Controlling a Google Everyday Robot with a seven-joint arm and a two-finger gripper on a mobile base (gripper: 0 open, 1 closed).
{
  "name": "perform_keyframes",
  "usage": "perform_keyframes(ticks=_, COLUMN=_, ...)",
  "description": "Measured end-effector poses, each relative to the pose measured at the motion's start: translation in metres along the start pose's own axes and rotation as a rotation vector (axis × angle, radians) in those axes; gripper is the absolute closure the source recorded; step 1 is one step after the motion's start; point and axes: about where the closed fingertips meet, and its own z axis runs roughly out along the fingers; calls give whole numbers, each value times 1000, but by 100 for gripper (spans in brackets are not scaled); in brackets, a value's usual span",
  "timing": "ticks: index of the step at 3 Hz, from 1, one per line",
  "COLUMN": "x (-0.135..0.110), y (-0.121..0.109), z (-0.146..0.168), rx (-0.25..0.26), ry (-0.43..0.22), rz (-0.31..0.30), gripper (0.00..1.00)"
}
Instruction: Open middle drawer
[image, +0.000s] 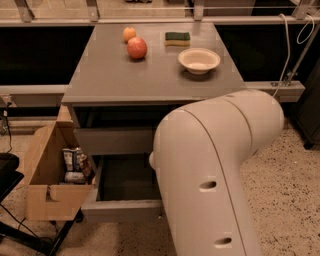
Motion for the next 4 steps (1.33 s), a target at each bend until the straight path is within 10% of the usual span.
perform_keyframes(ticks=2, x=6, y=10, z=7, rx=-21, ry=-32, rz=16, gripper=0)
perform_keyframes(ticks=4, x=29, y=112, z=28, rx=-166, ry=-195, rz=149, gripper=42)
